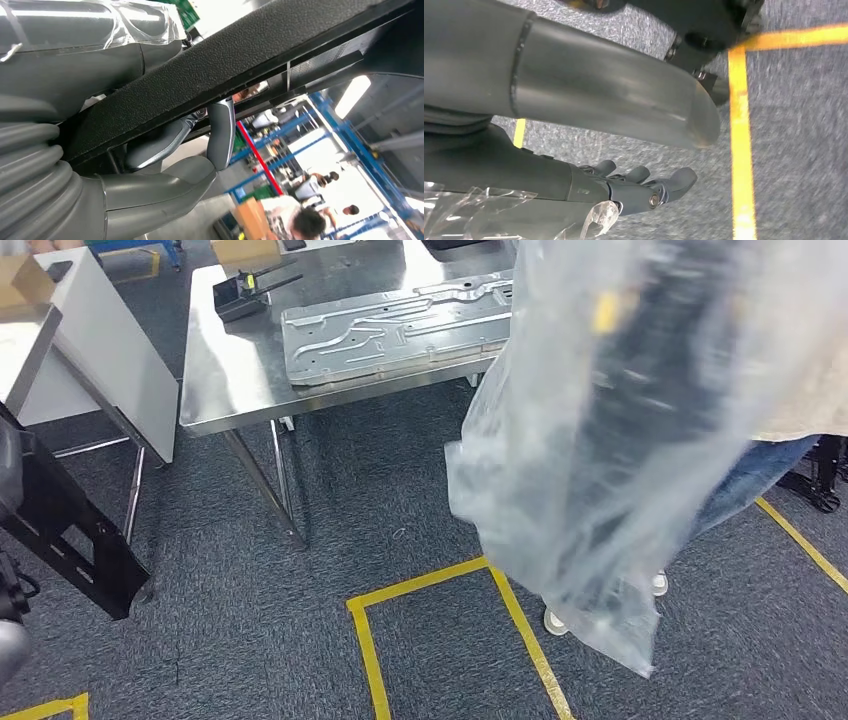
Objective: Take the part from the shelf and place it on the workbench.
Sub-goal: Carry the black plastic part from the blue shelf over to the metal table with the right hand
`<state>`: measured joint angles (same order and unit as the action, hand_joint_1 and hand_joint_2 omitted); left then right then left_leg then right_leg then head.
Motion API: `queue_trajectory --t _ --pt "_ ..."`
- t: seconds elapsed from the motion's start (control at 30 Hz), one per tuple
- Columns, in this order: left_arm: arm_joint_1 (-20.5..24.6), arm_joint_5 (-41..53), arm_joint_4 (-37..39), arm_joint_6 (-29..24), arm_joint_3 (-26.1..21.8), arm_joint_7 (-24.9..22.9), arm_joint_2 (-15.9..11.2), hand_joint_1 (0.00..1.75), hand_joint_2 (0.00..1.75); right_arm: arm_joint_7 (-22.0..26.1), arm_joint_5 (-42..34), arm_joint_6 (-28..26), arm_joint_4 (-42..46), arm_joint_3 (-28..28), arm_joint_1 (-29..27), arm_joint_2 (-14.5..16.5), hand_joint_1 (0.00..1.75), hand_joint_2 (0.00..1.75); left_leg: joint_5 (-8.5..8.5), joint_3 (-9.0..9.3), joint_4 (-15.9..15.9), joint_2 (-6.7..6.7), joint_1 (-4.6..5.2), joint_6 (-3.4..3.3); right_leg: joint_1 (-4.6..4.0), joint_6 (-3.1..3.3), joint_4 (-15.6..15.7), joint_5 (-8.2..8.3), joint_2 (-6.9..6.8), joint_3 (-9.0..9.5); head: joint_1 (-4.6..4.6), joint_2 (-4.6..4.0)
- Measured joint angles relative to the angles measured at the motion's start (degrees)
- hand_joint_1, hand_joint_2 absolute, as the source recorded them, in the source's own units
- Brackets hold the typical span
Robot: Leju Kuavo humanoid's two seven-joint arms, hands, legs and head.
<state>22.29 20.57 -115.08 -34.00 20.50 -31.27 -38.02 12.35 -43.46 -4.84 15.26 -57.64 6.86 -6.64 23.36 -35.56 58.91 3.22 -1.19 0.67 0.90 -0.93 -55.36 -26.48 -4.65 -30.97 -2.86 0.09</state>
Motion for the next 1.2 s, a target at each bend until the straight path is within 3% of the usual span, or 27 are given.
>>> queue_trajectory --t 0.07,0.13,0.17,0.23,0.3,0.33,0.37,0.4,0.47,0.53,0.63,0.7,0.73,0.8,0.87,0.9,0.93,1.0,1.07,1.2 --pt "0.2 -0.4 0.0 0.0 0.0 0.0 0.0 1.75 1.75 0.2 0.1 -0.2 0.0 0.0 0.1 0.0 0.0 0.0 -1.03 1.82 -3.8 1.54 0.39 -0.49 -0.34 -0.68 0.0 -0.49 -0.93 0.54 0.15 0.0" --pt "0.3 -0.7 0.0 0.1 0.0 0.1 0.0 1.75 1.75 0.4 -0.1 -0.6 0.0 0.0 0.4 0.0 0.0 0.0 -0.95 1.86 -4.1 0.33 0.46 -1.06 -0.42 -1.33 0.2 -0.88 -2.01 1.09 0.29 0.0" --pt "0.3 -0.8 0.0 0.1 0.0 0.2 0.0 1.75 1.75 0.5 -0.2 -0.8 0.0 0.0 0.6 0.0 0.0 0.0 -0.98 2.0 -4.2 -0.16 0.37 -1.34 -0.32 -1.64 0.0 -1.3 -1.73 1.24 0.29 0.0" --pt "0.4 -0.8 0.0 0.1 0.0 0.3 0.0 1.75 1.75 0.7 -0.3 -1.1 0.0 0.0 0.6 0.0 0.0 0.0 -1.06 2.29 -4.5 -1.0 0.1 -1.98 -0.1 -2.02 -3.8 -3.7 0.77 -0.18 0.36 0.0" --pt "0.4 -0.7 0.0 0.1 0.1 0.5 0.0 1.75 1.75 0.8 -0.2 -1.2 0.0 0.0 0.5 0.1 0.0 0.0 -0.94 2.33 -4.5 -1.67 0.12 -2.44 -0.02 -2.1 -11.7 -7.33 3.57 -4.12 0.44 0.0" --pt "0.4 -0.7 0.0 0.1 0.3 0.5 0.0 1.75 1.75 0.8 -0.2 -1.2 0.0 0.0 0.4 0.1 0.0 0.0 -0.89 2.34 -4.5 -2.09 0.17 -2.54 -0.01 -2.14 -15.1 -8.41 4.07 -6.09 0.44 0.0" --pt "0.3 -0.7 0.0 0.1 0.3 0.6 0.0 1.75 1.75 0.8 -0.2 -1.2 0.0 0.0 0.3 0.1 0.0 0.0 -0.84 2.37 -4.4 -2.51 0.22 -2.58 -0.02 -2.16 -16.7 -8.41 4.25 -7.28 0.44 0.0" --pt "0.3 -0.7 0.0 0.1 0.4 0.6 0.0 1.75 1.75 0.8 -0.2 -1.2 0.0 0.0 0.2 0.1 0.0 0.0 -0.79 2.44 -4.4 -2.95 0.22 -2.55 0.01 -2.15 -16.0 -7.14 4.29 -7.38 0.44 0.0" --pt "0.3 -0.7 0.0 0.1 0.4 0.7 0.0 1.75 1.75 0.8 -0.2 -1.2 0.0 -0.1 0.1 0.0 0.0 0.0 -0.57 2.67 -4.3 -3.7 0.13 -2.28 0.16 -2.06 -8.9 -2.51 4.34 -4.78 0.43 0.0" --pt "0.3 -0.7 0.0 0.1 0.4 0.7 0.0 1.75 1.75 0.9 -0.2 -1.2 0.0 -0.1 0.1 0.0 0.0 0.0 -0.27 2.73 -4.0 -4.21 0.27 -1.72 0.17 -1.79 -2.4 0.43 4.54 -2.21 0.42 0.0" --pt "0.3 -0.7 0.0 0.2 0.4 0.8 0.0 1.75 1.75 0.9 -0.2 -1.2 0.0 0.0 0.2 0.1 0.0 0.0 -0.26 2.71 -4.1 -4.43 0.28 -0.94 -0.14 -0.87 -1.0 0.8 4.65 -1.8 0.36 0.0" --pt "0.4 -0.7 0.0 0.2 0.4 0.8 -0.1 1.75 1.75 0.9 -0.3 -1.2 0.0 0.0 0.3 0.3 0.0 0.0 0.7 2.18 -2.9 -4.16 0.07 -0.48 -0.09 -0.15 -0.8 0.96 4.52 -1.71 0.3 0.0" --pt "0.4 -0.7 0.0 0.2 0.3 0.8 -0.1 1.75 1.75 0.9 -0.3 -1.2 0.0 0.0 0.3 0.3 0.0 0.0 1.87 1.35 -1.0 -3.99 0.02 -0.29 -0.02 0.14 -0.8 1.03 4.47 -1.66 0.26 0.0" --pt "0.5 -0.8 0.0 0.3 0.3 0.8 -0.2 1.75 1.75 0.9 -0.3 -1.2 0.0 0.0 0.1 0.4 0.0 0.0 5.42 -2.18 6.7 -3.75 -0.02 0.03 -0.06 0.6 -0.8 1.0 4.54 -1.66 0.15 0.0" --pt "0.4 -0.9 0.0 0.4 0.3 0.8 -0.2 1.75 1.75 1.0 -0.3 -1.2 0.0 0.0 0.0 0.4 0.0 0.0 7.26 -5.19 13.0 -3.72 -0.04 0.17 -0.14 0.83 -0.8 0.93 4.67 -1.65 0.13 0.0" --pt "0.3 -1.0 0.0 0.4 0.4 0.8 -0.2 1.75 1.75 1.0 -0.3 -1.1 0.0 0.0 0.0 0.4 0.0 0.0 6.67 -5.22 12.9 -3.7 -0.04 0.16 -0.17 0.88 -0.8 0.9 4.69 -1.59 0.13 0.0" --pt "0.3 -1.0 0.0 0.4 0.4 0.9 -0.2 1.75 1.75 1.0 -0.3 -1.1 0.0 0.0 0.0 0.5 0.0 0.0 5.18 -4.09 10.5 -3.65 -0.04 0.1 -0.18 0.9 -0.8 0.87 4.71 -1.48 0.12 0.0" --pt "0.5 -1.1 0.0 0.5 0.3 0.9 -0.2 1.75 1.75 1.0 -0.3 -1.0 0.0 0.0 0.0 0.6 0.0 0.0 1.68 -0.05 2.0 -3.37 0.13 -0.31 -0.29 0.81 -0.8 0.74 4.74 -1.28 0.11 0.0" --pt "0.8 -1.1 0.0 0.5 0.3 0.9 -0.2 1.75 1.75 1.1 -0.3 -1.0 0.0 0.0 0.1 0.7 0.0 0.0 0.17 2.56 -3.4 -3.11 0.5 -0.75 -0.49 0.44 -0.8 0.6 4.7 -1.29 0.13 0.0" --pt "0.9 -1.3 0.0 0.6 0.2 0.9 -0.4 1.75 1.75 1.1 -0.3 -1.0 0.0 0.0 0.1 0.8 0.0 0.0 -0.22 3.3 -4.8 -3.29 0.53 -1.62 -0.41 -0.77 -1.4 -0.05 4.46 -1.37 0.16 0.0"
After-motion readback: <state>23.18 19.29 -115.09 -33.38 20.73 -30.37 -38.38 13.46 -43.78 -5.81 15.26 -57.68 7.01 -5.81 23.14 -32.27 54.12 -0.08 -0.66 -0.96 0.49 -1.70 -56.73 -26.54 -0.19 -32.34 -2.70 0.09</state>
